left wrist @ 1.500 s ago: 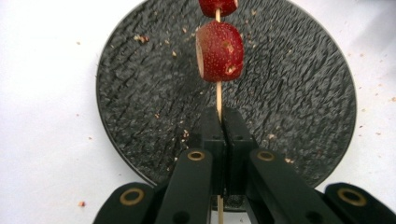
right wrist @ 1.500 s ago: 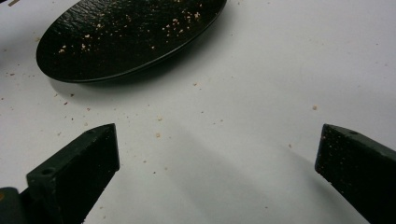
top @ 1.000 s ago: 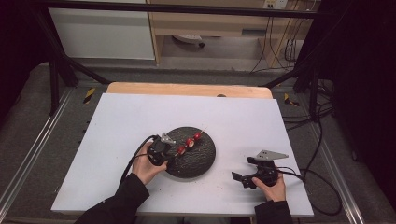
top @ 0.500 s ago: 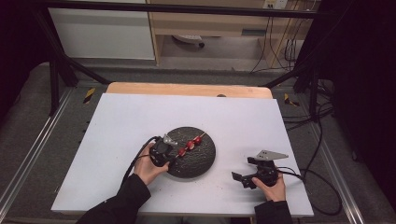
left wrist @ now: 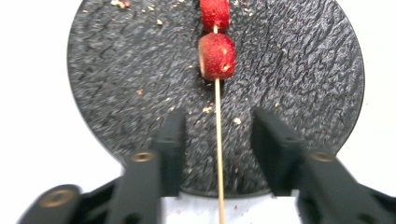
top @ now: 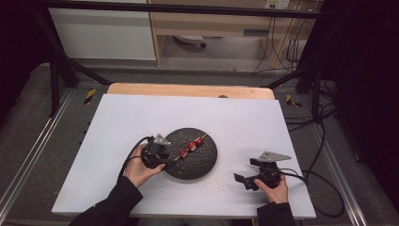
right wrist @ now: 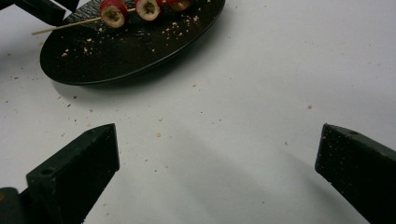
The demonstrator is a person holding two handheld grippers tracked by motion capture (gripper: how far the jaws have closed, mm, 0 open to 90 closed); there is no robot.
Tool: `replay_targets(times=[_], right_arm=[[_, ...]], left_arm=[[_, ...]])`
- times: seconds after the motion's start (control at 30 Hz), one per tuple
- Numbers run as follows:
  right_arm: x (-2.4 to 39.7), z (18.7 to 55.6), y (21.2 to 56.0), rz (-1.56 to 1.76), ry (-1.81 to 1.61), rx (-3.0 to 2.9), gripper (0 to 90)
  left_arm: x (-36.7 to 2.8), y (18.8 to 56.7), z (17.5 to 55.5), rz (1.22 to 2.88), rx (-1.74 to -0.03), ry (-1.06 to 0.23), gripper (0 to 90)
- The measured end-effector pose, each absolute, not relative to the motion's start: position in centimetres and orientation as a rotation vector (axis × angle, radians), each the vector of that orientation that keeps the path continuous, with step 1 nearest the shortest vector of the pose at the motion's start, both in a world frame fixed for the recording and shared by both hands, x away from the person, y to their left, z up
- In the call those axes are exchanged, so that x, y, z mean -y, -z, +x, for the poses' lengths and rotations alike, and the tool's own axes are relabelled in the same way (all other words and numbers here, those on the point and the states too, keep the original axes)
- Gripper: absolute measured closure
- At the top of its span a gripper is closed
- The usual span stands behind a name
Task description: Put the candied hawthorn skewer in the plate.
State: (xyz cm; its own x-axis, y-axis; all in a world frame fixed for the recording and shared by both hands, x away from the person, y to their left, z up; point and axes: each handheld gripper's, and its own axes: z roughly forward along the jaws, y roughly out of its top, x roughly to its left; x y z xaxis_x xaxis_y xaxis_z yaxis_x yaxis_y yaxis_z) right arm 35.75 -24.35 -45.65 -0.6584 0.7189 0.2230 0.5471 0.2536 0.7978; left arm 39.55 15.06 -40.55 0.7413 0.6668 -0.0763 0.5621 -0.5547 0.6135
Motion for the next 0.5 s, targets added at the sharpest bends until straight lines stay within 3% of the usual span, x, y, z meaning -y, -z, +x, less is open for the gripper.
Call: replay_targets(times=[0.33, 0.5], right_arm=[[24.4, 35.7, 45.6, 1.196, -1.369, -2.328, 0.7], [24.4, 35.7, 45.6, 1.191, -1.36, -2.332, 0.7]], left_arm=[[-18.6, 40.4, 38.4, 2.249, -0.855, -0.283, 17.1], [-20.4, 41.1, 37.8, 2.216, -0.86, -0.305, 9.3]])
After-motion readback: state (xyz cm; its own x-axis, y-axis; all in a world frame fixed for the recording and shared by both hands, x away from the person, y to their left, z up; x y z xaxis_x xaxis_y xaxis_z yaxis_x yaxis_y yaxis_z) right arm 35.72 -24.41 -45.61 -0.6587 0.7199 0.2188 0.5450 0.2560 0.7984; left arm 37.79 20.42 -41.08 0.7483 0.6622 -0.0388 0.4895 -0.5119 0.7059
